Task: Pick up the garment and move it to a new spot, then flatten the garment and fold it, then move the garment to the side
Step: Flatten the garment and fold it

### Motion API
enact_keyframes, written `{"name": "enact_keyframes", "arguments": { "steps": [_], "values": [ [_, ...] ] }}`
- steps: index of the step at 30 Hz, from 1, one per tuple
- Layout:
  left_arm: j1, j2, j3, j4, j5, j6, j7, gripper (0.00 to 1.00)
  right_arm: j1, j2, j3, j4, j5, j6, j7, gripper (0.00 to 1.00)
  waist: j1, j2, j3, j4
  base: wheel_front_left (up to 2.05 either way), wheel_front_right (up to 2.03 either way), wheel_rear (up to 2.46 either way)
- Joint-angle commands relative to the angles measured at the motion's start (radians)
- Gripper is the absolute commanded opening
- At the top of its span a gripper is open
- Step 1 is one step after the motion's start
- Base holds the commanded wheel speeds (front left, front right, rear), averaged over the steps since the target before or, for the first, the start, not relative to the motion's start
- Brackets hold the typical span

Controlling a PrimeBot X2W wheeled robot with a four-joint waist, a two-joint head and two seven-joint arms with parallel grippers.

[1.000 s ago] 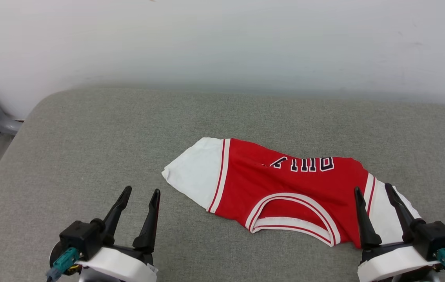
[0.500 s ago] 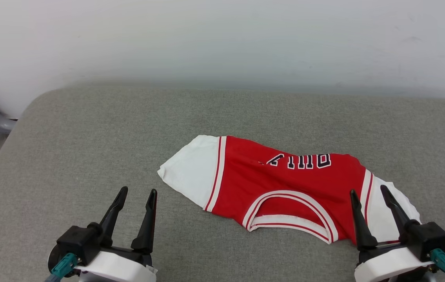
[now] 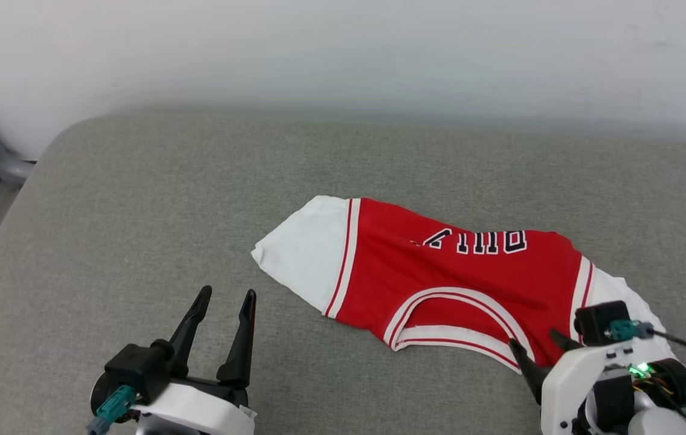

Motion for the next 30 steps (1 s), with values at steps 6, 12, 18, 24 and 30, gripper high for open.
{"name": "enact_keyframes", "arguments": {
  "steps": [6, 12, 18, 24, 30],
  "values": [
    [-0.035, -0.014, -0.010, 0.011, 0.011, -0.005, -0.003, 1.00, -0.056, -0.066, 0.033, -0.044, 0.085, -0.001, 0.311, 1.00, 0.0000, 0.0000, 0.040, 0.043, 0.00, 0.00, 0.00],
    [-0.055, -0.012, -0.030, 0.016, 0.002, -0.006, -0.003, 1.00, -0.062, -0.089, 0.031, -0.029, 0.090, -0.001, 0.487, 1.00, 0.0000, 0.0000, 0.066, 0.078, 0.00, 0.00, 0.00],
    [-0.059, -0.012, -0.037, 0.024, -0.003, -0.006, -0.003, 1.00, -0.027, -0.078, 0.054, 0.005, 0.100, -0.001, 0.551, 0.00, 0.0000, 0.0000, 0.067, 0.092, 0.00, 0.00, 0.00],
    [-0.054, -0.012, -0.031, 0.032, -0.004, -0.006, -0.003, 1.00, -0.010, -0.081, 0.061, 0.016, 0.101, -0.001, 0.559, 0.00, 0.0000, 0.0000, 0.047, 0.082, 0.00, 0.00, 0.00],
    [-0.032, -0.011, -0.030, 0.039, -0.003, -0.006, -0.003, 1.00, -0.004, -0.082, 0.048, -0.047, 0.126, -0.001, 0.568, 0.00, 0.0000, 0.0000, 0.010, 0.061, 0.00, 0.00, 0.00]
  ]
}}
